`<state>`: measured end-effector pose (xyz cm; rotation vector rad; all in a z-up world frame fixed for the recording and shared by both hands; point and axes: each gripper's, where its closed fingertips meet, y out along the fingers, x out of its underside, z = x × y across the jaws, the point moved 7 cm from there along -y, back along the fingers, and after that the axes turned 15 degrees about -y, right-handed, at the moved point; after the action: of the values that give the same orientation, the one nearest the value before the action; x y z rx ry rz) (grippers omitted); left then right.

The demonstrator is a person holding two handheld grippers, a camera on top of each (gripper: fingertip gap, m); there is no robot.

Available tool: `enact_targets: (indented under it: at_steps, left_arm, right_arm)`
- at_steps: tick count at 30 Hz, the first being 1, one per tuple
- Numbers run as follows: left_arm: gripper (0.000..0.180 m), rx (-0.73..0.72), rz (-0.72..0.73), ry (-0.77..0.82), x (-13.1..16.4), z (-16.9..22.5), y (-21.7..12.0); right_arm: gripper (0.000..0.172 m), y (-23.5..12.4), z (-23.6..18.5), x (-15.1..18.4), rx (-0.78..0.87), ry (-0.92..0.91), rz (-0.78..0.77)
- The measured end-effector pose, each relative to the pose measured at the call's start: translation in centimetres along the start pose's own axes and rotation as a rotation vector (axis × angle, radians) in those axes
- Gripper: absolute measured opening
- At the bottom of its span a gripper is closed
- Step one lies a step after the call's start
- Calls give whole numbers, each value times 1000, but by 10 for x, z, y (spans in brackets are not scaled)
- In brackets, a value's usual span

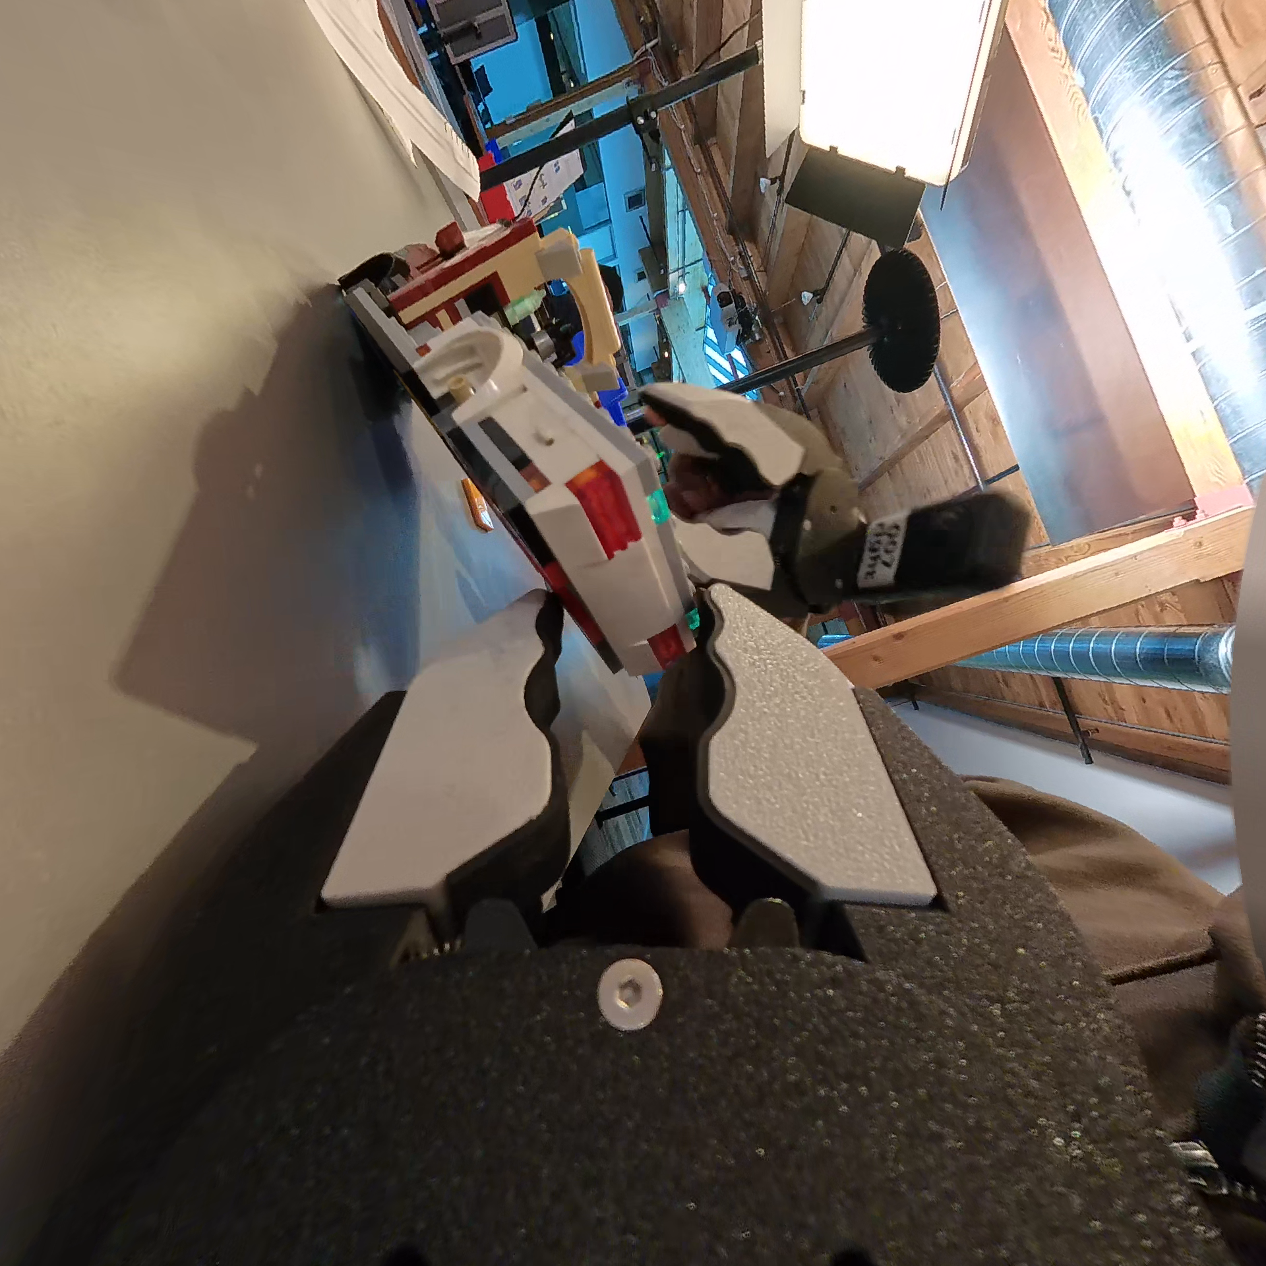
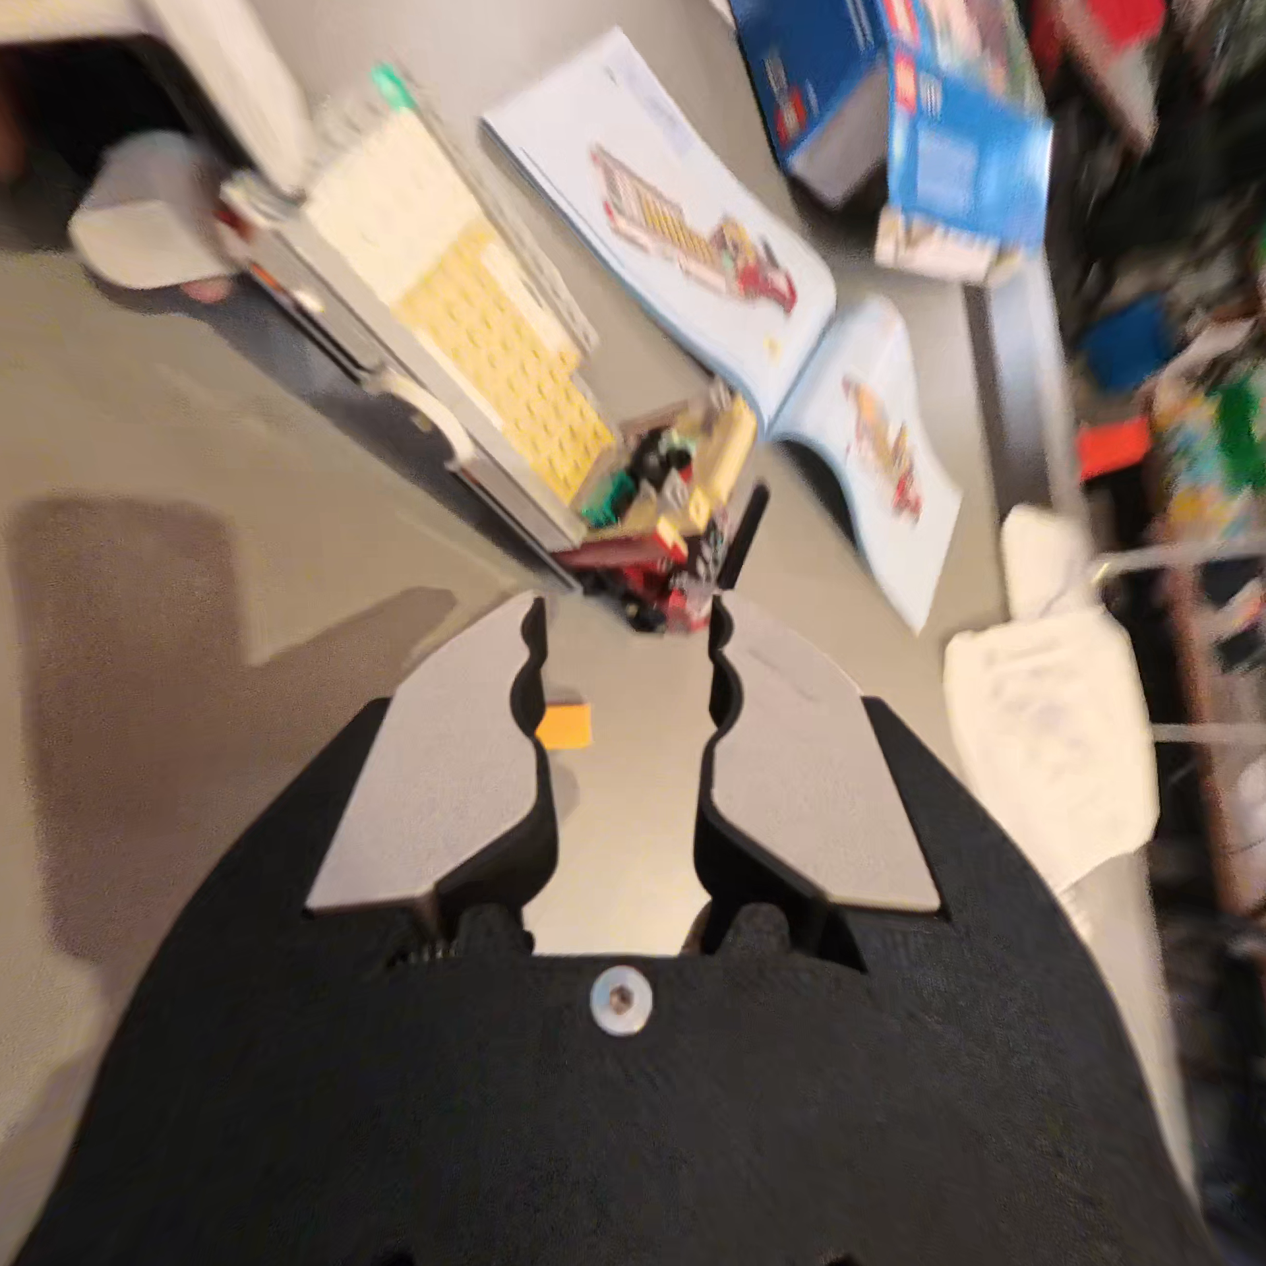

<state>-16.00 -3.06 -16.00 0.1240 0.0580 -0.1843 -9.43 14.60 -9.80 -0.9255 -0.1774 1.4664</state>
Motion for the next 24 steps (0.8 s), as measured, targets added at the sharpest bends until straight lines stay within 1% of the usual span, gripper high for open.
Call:
enact_targets:
  at_steps: [2, 4, 6, 8, 11, 13, 14, 16, 18, 21, 24]
  left_arm:
    - [39, 6, 7, -9, -1, 0, 0]
    - [39, 12, 17, -14, -2, 0, -1]
    - [39, 14, 22, -18, -2, 1, -1]
    - [38, 15, 21, -21, -3, 1, -1]
    - [38, 16, 16, -27, -2, 0, 0]
    - [38, 17, 11, -32, -1, 0, 1]
    - [38, 16, 9, -32, -1, 0, 1]
    - [38, 18, 7, -37, -1, 0, 1]
    - [38, 10, -1, -31, -1, 0, 1]
    - [39, 21, -57, -4, 0, 3, 1]
    - [49, 11, -118, 53, -1, 7, -4]
  right_arm:
    - [46, 1, -2, -22, 31, -195, 54]
    - [45, 9, -16, -37, 23, -379, 89]
    - [47, 20, -30, -40, 56, -519, 54]
    - [53, 34, -38, -36, 127, -606, 16]
    - [56, 52, -47, -31, 257, -673, -26]
    - [54, 62, -50, -28, 346, -703, -57]
    - [50, 66, -50, -28, 396, -718, -76]
    - [34, 70, -49, -28, 485, -753, -83]
    - [33, 72, -50, -26, 514, -751, -68]
    - [33, 68, -51, -24, 527, -742, -25]
    - [32, 61, -51, -19, 558, -781, -3]
